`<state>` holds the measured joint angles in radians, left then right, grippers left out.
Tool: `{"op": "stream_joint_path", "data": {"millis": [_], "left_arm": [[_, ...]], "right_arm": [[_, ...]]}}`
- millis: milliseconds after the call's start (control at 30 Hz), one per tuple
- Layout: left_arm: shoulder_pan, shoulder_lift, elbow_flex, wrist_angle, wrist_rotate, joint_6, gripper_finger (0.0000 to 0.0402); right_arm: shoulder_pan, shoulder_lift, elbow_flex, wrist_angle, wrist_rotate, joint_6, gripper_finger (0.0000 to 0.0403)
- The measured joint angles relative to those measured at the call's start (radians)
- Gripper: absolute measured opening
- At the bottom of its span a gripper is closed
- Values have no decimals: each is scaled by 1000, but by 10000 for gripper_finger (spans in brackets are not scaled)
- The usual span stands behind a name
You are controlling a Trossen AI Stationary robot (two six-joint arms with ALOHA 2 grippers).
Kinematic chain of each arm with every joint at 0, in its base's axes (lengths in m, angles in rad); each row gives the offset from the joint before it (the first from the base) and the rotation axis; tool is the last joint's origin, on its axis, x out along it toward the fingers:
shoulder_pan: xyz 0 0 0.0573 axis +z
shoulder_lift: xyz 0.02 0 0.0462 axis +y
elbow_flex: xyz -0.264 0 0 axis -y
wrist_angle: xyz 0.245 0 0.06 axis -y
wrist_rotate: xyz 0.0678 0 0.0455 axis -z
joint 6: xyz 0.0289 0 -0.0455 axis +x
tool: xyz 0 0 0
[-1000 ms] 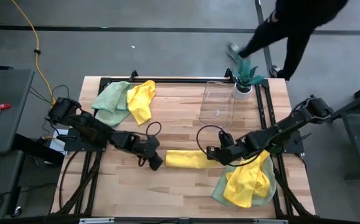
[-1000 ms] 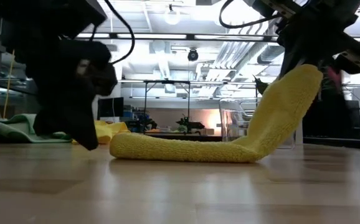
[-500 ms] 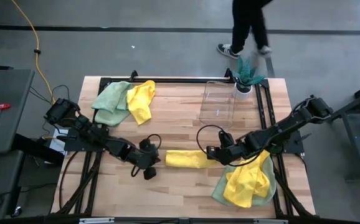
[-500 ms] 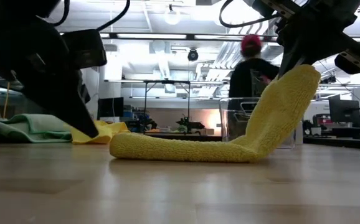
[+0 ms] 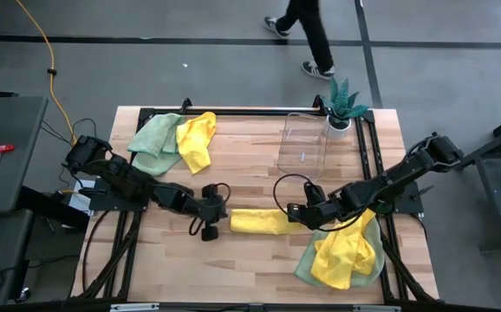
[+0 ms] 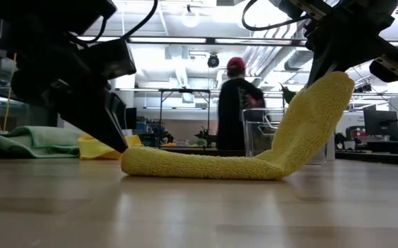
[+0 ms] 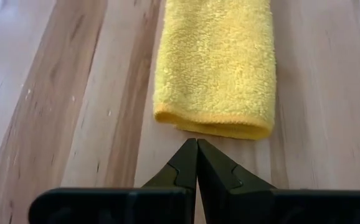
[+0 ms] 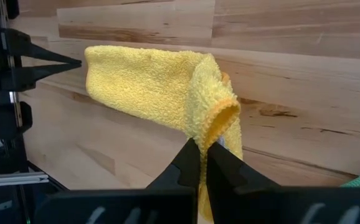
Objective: Fold microfiber towels
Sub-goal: Fold the middle yellow microfiber towel
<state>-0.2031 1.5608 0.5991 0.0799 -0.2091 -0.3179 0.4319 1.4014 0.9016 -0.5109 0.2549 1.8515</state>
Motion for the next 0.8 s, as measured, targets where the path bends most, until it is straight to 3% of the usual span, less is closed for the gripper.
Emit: {"op": "stream_joint_path", "data": {"millis": [200, 600, 800], "left_arm": [[-2, 7, 0, 8, 0, 18, 0], [-17, 212, 113, 53, 4, -19, 0], [-20, 234, 133, 63, -7, -45, 0]], "right_arm": [[0, 0, 0, 0, 0, 4, 0], [-20, 0, 0, 19, -2, 8, 0], [-20, 11, 0, 101, -2, 8, 0]]}}
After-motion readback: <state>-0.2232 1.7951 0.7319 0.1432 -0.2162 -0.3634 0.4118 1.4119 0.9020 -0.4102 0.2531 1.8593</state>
